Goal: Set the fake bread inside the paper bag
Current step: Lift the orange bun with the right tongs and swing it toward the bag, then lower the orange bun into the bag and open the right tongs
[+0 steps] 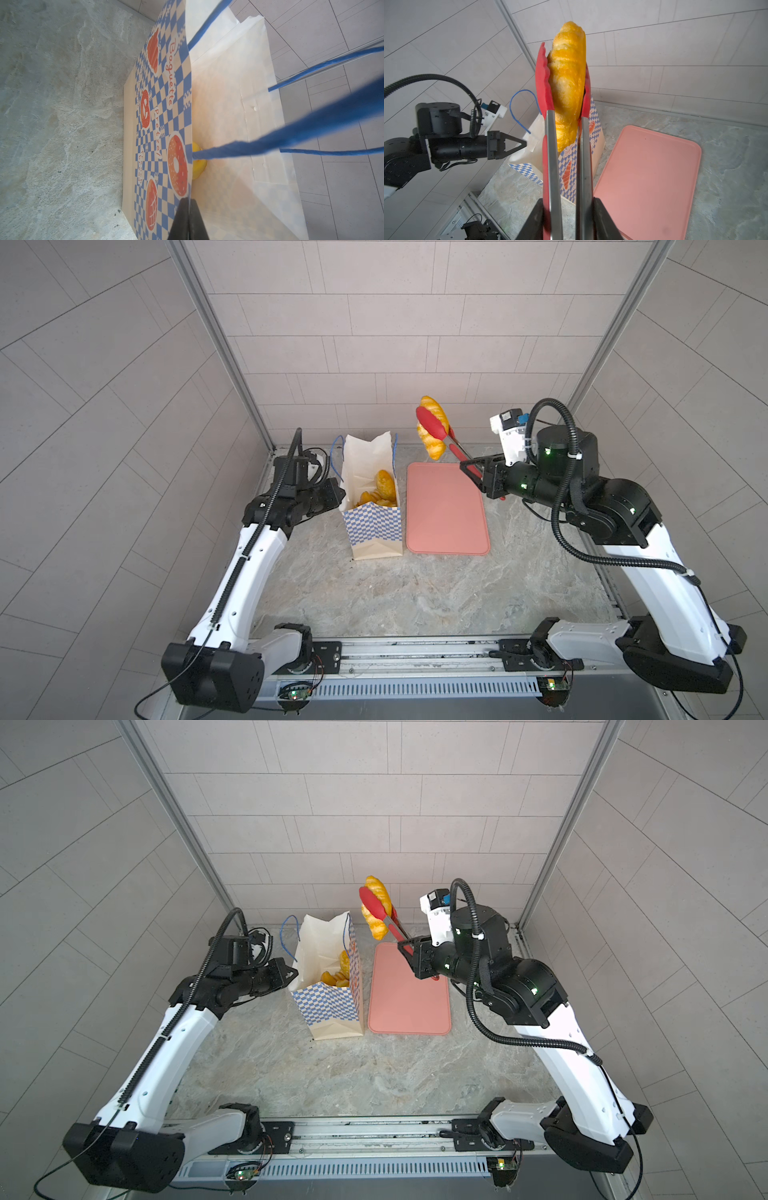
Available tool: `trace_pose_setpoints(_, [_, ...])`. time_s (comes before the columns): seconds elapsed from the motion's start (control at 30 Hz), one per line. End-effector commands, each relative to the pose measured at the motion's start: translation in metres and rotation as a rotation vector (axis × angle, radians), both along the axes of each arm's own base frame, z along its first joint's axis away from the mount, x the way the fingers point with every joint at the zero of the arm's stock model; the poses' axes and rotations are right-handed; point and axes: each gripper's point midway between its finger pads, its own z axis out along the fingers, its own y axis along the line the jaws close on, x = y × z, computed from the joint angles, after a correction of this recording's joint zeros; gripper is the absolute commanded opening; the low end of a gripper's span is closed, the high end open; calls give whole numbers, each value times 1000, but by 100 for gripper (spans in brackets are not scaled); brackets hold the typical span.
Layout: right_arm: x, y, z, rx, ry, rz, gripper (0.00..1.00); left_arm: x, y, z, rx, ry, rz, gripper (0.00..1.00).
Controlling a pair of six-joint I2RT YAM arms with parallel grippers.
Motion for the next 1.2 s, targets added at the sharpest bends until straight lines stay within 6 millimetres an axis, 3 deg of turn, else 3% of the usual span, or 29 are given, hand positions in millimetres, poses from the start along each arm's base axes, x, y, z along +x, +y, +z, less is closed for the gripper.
trace_pose_setpoints(0.0, [-3,15,27,31,-89,6,35,-3,-3,11,-14,-32,-6,0])
trace_pose_setpoints(0.37, [-12,71,14,-88,-117,68,34,-1,-3,12,-20,-34,-5,0])
trace_pose_setpoints(0.73, [-7,93,-5,-224,-136,0,34,-2,-2,11,-16,-38,-4,0])
trace_pose_setpoints(1.17, [9,119,-54,-383,-92,-28,34,-4,-3,10,-11,-40,-12,0])
